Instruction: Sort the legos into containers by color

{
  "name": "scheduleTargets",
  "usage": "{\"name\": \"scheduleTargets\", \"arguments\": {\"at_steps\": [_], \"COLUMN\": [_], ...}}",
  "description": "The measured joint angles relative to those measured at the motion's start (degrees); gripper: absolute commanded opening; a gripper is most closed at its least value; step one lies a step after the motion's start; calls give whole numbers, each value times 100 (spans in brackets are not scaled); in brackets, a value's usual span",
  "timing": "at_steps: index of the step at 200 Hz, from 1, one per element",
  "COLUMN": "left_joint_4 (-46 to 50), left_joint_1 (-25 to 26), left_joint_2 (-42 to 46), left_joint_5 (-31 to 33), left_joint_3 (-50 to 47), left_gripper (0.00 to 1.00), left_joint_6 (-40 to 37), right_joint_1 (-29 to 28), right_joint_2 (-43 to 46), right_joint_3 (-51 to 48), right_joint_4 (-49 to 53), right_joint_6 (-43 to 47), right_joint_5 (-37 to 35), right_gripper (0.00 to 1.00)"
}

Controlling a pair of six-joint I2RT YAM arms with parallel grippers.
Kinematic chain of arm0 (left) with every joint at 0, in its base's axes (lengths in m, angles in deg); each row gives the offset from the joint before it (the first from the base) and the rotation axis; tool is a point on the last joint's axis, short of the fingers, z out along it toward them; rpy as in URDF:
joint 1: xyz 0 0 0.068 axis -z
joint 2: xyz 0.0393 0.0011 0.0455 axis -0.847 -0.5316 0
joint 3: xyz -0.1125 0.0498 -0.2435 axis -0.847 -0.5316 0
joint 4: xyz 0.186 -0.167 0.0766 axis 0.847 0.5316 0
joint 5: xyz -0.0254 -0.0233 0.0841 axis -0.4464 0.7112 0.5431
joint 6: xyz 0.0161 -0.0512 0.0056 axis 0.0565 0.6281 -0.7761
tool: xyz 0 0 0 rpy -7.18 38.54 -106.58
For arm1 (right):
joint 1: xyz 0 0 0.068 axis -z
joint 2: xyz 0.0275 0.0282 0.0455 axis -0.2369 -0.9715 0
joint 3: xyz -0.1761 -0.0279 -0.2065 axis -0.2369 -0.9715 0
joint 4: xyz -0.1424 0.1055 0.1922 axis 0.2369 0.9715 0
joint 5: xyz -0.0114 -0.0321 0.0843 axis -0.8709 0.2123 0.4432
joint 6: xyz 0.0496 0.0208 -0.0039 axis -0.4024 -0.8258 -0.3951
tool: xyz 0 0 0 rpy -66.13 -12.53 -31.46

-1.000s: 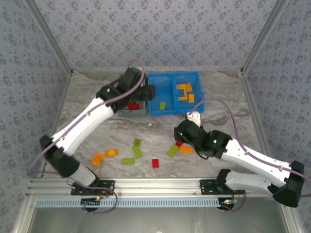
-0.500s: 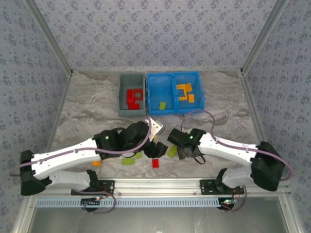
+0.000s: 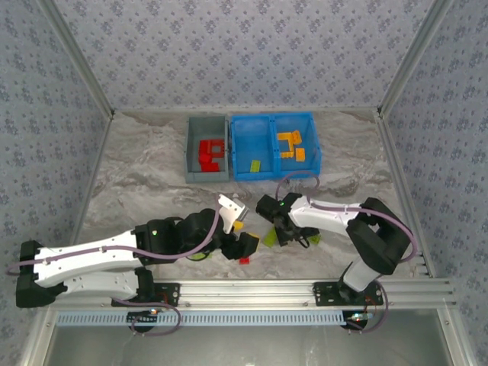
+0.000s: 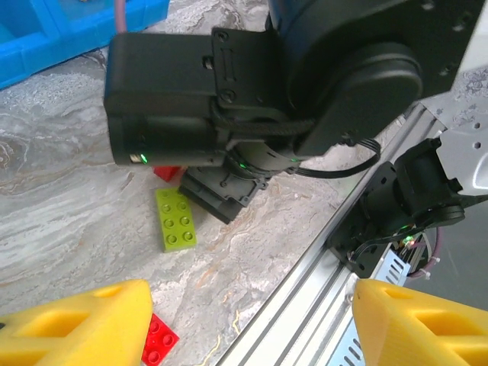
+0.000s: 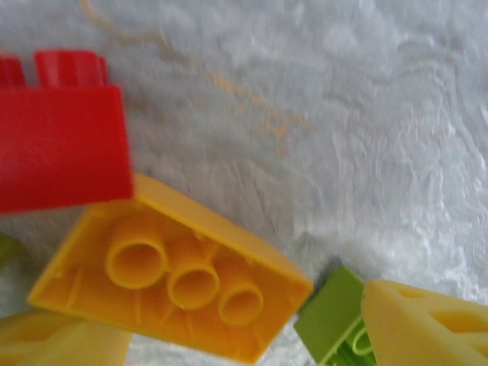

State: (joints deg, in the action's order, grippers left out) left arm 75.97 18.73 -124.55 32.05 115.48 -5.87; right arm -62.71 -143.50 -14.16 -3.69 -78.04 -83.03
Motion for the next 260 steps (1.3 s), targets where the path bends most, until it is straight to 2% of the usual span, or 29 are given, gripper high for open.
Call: {"name": "scheduleTargets", "arguments": {"at_steps": [20, 60, 113, 140, 158, 186, 214, 237, 260], "left_joint_4": [-42, -155, -455, -726, -922, -1145, -1259, -1294, -1128], "left_joint_1": [2, 0, 101, 195, 195, 192, 195, 188, 13], "left_joint_2": [-120, -286, -326, -275, -166, -22, 28, 26, -140], "left_joint_5": [17, 26, 31, 195, 387, 654, 835, 1016, 1049], "left_joint_3": [2, 4, -42, -382, -745, -1200, -1320, -1296, -925], "left_gripper": [70, 70, 71, 72, 77, 81, 89, 96, 99], "left_joint_6": [0, 28, 234, 461, 713, 1196, 1528, 1589, 1587], "right_joint_1": [304, 824, 1005, 1217, 1307, 1325, 1381, 1679, 2100], "right_joint_2": [-79, -103, 160, 479, 577, 890, 1727, 2199, 2011], "right_joint_3": [85, 107, -225, -542, -619, -704, -608, -87, 721], "right_joint_4": [-282, -590, -1123, -1384, -1412, -1327, -946, -688, -717], "right_joint_6": [199, 538, 542, 459, 439, 358, 302, 380, 616], "right_joint_5": [66, 529, 994, 1235, 1261, 1233, 962, 691, 531], "right_gripper": [78, 64, 39, 33, 28, 24, 24, 25, 25]}}
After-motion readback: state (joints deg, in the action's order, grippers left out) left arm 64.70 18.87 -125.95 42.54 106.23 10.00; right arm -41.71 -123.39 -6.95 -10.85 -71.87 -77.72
